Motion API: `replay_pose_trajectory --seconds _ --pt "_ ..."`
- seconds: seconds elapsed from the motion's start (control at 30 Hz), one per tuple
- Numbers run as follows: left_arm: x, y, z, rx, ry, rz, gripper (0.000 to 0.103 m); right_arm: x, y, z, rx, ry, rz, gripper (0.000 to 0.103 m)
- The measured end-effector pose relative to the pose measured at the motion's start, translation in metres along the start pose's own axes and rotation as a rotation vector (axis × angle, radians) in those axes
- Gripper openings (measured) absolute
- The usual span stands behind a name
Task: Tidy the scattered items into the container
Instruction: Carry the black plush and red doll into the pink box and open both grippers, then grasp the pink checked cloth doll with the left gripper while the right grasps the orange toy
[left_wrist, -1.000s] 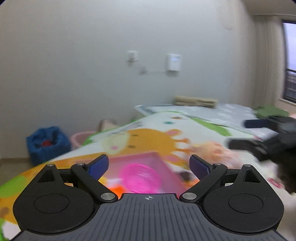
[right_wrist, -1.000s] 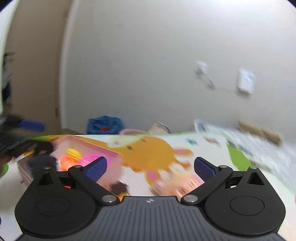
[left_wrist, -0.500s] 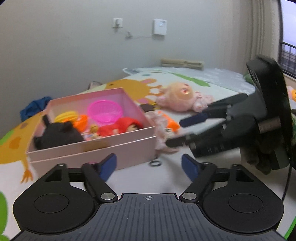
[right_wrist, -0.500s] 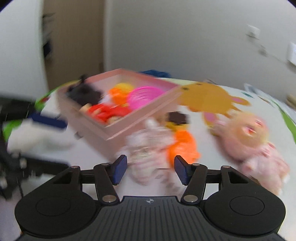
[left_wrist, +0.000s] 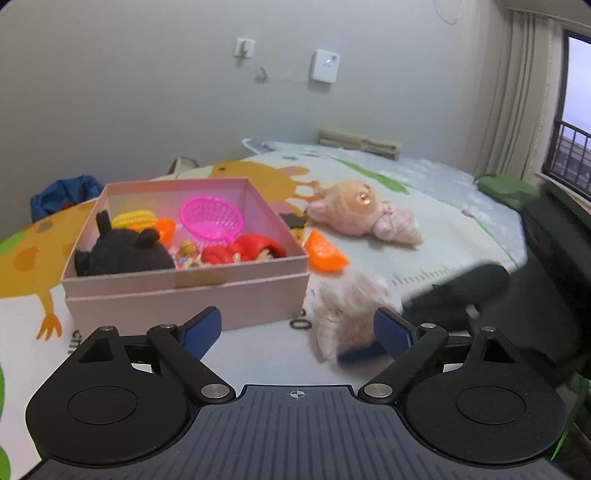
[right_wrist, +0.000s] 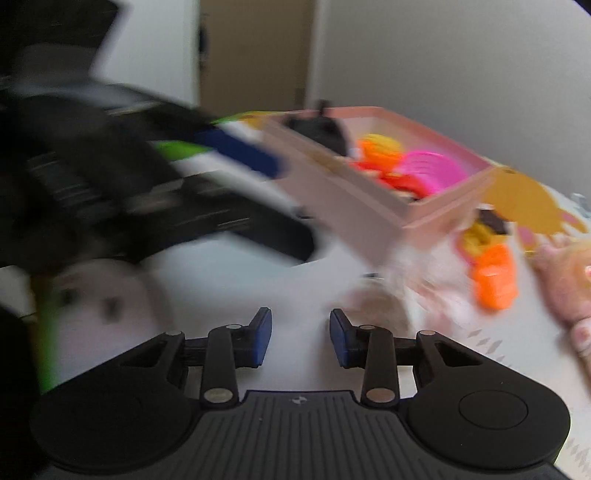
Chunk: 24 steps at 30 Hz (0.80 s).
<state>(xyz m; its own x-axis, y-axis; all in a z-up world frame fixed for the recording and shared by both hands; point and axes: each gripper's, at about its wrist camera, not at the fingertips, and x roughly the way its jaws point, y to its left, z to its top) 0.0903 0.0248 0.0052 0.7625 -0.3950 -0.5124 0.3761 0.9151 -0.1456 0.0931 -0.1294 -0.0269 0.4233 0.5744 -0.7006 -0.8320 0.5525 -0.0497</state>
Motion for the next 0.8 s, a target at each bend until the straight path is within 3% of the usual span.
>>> replay_pose_trajectory --seconds 0.07,0.17,0.23,0.33,0.43,0.6,0.63,0.7,0.8 --pt "0.002 -0.003 0.002 0.016 0.002 0.003 0.094 -0.012 0.007 -0.003 0.001 -0.014 0.024 0.037" --pt "0.011 -0.008 0.001 0.027 0.026 0.003 0.094 -0.030 0.000 -0.010 0.068 -0.027 -0.028 0.053" --pt "0.018 -0.012 0.000 0.029 0.045 -0.006 0.094 -0.045 -0.010 -0.019 0.133 -0.031 -0.091 0.067" --pt "0.031 -0.023 -0.002 0.031 0.079 -0.035 0.095 -0.069 -0.028 -0.037 0.227 -0.049 -0.208 0.080" --pt "0.051 -0.043 0.001 0.037 0.107 -0.048 0.096 -0.080 -0.049 -0.052 0.332 -0.055 -0.342 0.082" --pt "0.093 -0.062 0.000 0.045 0.135 0.059 0.094 -0.092 -0.081 -0.066 0.482 -0.103 -0.481 0.083" --pt "0.096 -0.065 -0.002 0.062 0.129 0.083 0.091 -0.093 -0.085 -0.066 0.499 -0.129 -0.494 0.083" --pt "0.098 -0.066 -0.006 0.085 0.130 0.092 0.065 -0.090 -0.098 -0.065 0.523 -0.165 -0.489 0.083" --pt "0.090 -0.064 -0.008 0.100 0.127 0.099 0.051 -0.070 -0.113 -0.054 0.526 -0.174 -0.431 0.083"
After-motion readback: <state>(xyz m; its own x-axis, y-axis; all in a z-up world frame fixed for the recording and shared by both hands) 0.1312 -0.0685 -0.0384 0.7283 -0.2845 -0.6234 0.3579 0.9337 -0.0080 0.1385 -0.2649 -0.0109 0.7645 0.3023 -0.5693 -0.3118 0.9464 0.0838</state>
